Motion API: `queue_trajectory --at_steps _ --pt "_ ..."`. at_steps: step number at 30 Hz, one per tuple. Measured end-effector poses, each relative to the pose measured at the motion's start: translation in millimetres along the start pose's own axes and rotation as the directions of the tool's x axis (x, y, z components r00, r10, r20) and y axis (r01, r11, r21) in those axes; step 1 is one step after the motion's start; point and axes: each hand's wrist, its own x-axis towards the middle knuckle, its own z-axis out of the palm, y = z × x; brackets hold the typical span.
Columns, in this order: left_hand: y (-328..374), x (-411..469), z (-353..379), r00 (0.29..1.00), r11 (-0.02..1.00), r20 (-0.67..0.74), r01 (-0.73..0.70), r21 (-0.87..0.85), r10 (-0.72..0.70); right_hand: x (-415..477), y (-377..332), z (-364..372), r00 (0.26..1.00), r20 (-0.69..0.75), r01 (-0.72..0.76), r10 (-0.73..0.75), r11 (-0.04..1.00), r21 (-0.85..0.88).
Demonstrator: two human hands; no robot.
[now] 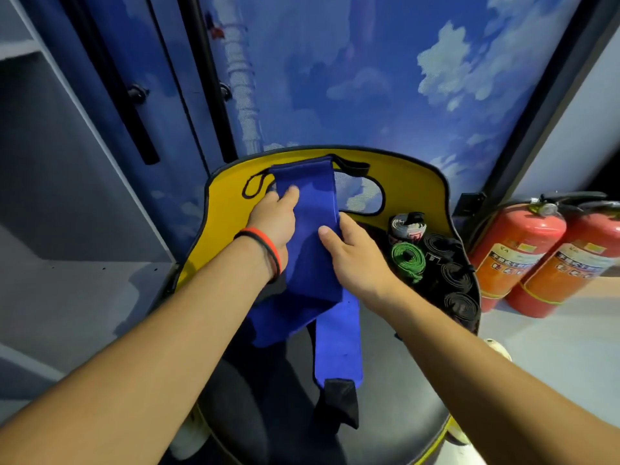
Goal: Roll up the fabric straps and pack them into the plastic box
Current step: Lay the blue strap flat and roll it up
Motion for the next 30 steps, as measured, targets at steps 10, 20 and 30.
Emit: queue_trajectory --at_steps 10,20,30 --pt "-51 -12 -16 0.956 0.945 0.291 -0.055 0.321 -0.043 27 2 -14 0.922 -0.069 -0.299 0.382 0.812 0.501" --pt "-63 -13 -23 0.938 0.761 0.348 -0.229 0.607 0.004 58 4 -15 0.772 0.061 -0.510 0.632 0.560 0.653" --pt "-72 22 -21 0.979 0.967 0.092 0.163 0.198 -0.184 35 53 -6 0.870 0.118 -0.494 0.479 0.839 0.229"
